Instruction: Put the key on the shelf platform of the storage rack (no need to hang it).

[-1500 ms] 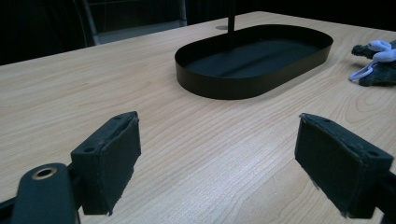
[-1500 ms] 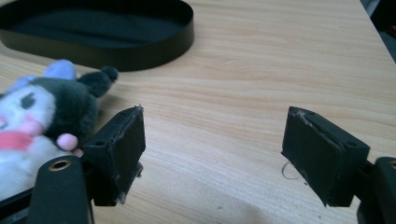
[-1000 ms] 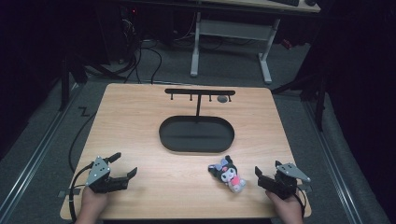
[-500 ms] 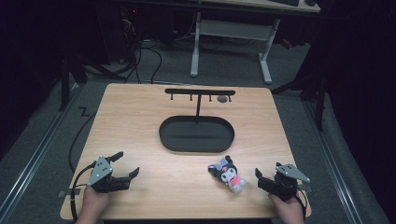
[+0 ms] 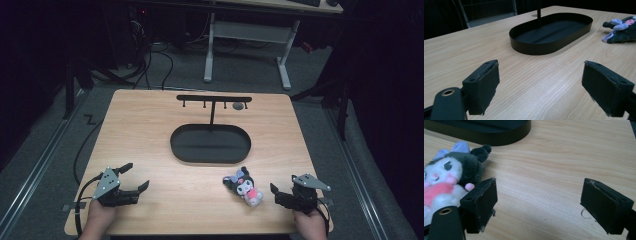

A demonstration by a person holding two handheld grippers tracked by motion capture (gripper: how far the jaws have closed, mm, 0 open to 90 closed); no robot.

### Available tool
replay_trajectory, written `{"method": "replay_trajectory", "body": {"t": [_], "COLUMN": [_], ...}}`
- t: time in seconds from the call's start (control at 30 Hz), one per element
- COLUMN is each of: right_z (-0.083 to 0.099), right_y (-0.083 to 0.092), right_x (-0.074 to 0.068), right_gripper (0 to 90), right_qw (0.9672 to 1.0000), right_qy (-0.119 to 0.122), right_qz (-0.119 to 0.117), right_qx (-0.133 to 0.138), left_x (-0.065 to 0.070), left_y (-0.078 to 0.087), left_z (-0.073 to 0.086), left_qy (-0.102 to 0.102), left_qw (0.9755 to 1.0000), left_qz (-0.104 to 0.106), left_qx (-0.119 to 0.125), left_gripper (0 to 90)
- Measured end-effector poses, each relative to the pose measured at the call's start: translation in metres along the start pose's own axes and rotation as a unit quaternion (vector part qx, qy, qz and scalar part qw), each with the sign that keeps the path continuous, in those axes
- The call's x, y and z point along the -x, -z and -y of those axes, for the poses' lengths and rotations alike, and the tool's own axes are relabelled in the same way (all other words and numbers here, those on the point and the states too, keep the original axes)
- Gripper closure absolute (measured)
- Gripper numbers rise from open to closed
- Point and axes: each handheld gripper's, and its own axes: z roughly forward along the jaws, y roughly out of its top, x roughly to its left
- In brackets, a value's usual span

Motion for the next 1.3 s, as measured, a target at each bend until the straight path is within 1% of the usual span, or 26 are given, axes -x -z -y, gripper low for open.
{"method": "replay_trajectory", "body": {"t": [0.07,0.1,0.13,0.17,0.27,0.3,0.33,0.37,0.4,0.43,0.47,0.53,0.6,0.7,0.77,0.8,0.9,0.97,1.0,1.03,1.1,1.13,1.17,1.3], "right_z": [0.000,0.000,0.000,0.000,0.001,0.001,0.002,0.003,0.003,0.003,0.003,0.001,0.001,0.000,-0.001,-0.004,-0.006,-0.007,-0.007,-0.008,-0.012,-0.012,-0.014,-0.015], "right_y": [0.001,0.002,0.002,0.003,0.003,0.003,0.001,0.000,0.000,-0.003,-0.003,-0.003,-0.005,-0.010,-0.010,-0.011,-0.012,-0.012,-0.012,-0.012,-0.009,-0.009,-0.008,-0.008], "right_x": [0.000,-0.001,-0.001,-0.001,0.000,0.001,0.003,0.004,0.004,0.006,0.006,0.007,0.007,0.004,0.003,0.000,-0.004,-0.005,-0.005,-0.005,-0.002,-0.002,-0.001,-0.002], "right_gripper": [13.8,13.8,13.8,13.8,13.9,13.9,14.1,14.1,14.1,14.1,14.1,14.2,14.2,14.6,14.5,14.5,14.6,14.6,14.6,14.6,14.8,14.8,15.1,15.1], "right_qw": [1.0000,0.9999,0.9999,0.9998,0.9997,0.9995,0.9988,0.9983,0.9983,0.9974,0.9970,0.9963,0.9949,0.9947,0.9945,0.9944,0.9939,0.9933,0.9933,0.9932,0.9912,0.9912,0.9912,0.9891], "right_qy": [0.000,-0.006,-0.006,-0.009,-0.012,-0.014,-0.026,-0.031,-0.031,-0.035,-0.035,-0.041,-0.049,-0.047,-0.044,-0.037,-0.036,-0.033,-0.033,-0.028,-0.038,-0.038,-0.034,-0.041], "right_qz": [-0.002,-0.009,-0.009,-0.011,-0.016,-0.022,-0.030,-0.032,-0.032,-0.033,-0.035,-0.041,-0.057,-0.052,-0.054,-0.055,-0.054,-0.051,-0.051,-0.050,-0.052,-0.052,-0.046,-0.053], "right_qx": [-0.001,-0.008,-0.008,-0.016,-0.018,-0.019,-0.030,-0.037,-0.037,-0.053,-0.059,-0.064,-0.066,-0.075,-0.078,-0.082,-0.089,-0.098,-0.098,-0.101,-0.115,-0.115,-0.119,-0.131], "left_x": [0.000,0.000,0.000,0.000,0.000,0.001,0.002,0.004,0.004,0.006,0.007,0.008,0.008,0.008,0.008,0.007,0.006,0.004,0.004,0.004,0.003,0.003,0.004,0.005], "left_y": [-0.001,-0.002,-0.002,-0.002,-0.002,-0.001,0.001,0.003,0.003,0.003,0.002,0.000,-0.001,-0.001,-0.001,-0.002,-0.002,-0.002,-0.002,-0.002,-0.002,-0.001,-0.001,-0.001], "left_z": [0.000,0.000,0.000,0.000,0.000,0.000,-0.001,-0.002,-0.002,-0.002,-0.001,0.000,0.001,0.002,0.002,0.002,0.001,0.001,0.001,0.000,0.000,0.000,0.000,0.000], "left_qy": [0.002,0.003,0.003,0.002,0.004,0.006,0.008,0.009,0.009,0.005,0.004,0.001,0.000,-0.002,-0.002,0.000,-0.005,-0.006,-0.006,-0.003,-0.002,-0.003,-0.003,-0.003], "left_qw": [1.0000,1.0000,1.0000,1.0000,1.0000,0.9999,0.9999,0.9999,0.9999,1.0000,1.0000,0.9999,0.9998,0.9998,0.9998,0.9998,0.9998,0.9999,0.9999,0.9999,0.9999,0.9999,0.9999,0.9999], "left_qz": [-0.001,-0.002,-0.002,-0.003,-0.003,-0.003,-0.001,0.005,0.005,0.005,0.005,0.005,0.004,0.009,0.009,0.008,0.008,0.007,0.007,0.007,0.007,0.007,0.011,0.012], "left_qx": [0.000,0.000,0.000,-0.002,-0.006,-0.009,-0.007,0.001,0.001,-0.002,-0.006,-0.015,-0.017,-0.019,-0.019,-0.016,-0.015,-0.012,-0.012,-0.008,-0.009,-0.008,-0.007,-0.009], "left_gripper": [15.1,15.1,15.1,15.1,15.1,15.1,15.1,15.1,15.0,15.0,15.0,15.0,15.0,15.0,15.0,15.1,15.1,15.2,15.2,15.2,15.2,15.2,15.2,15.2]}}
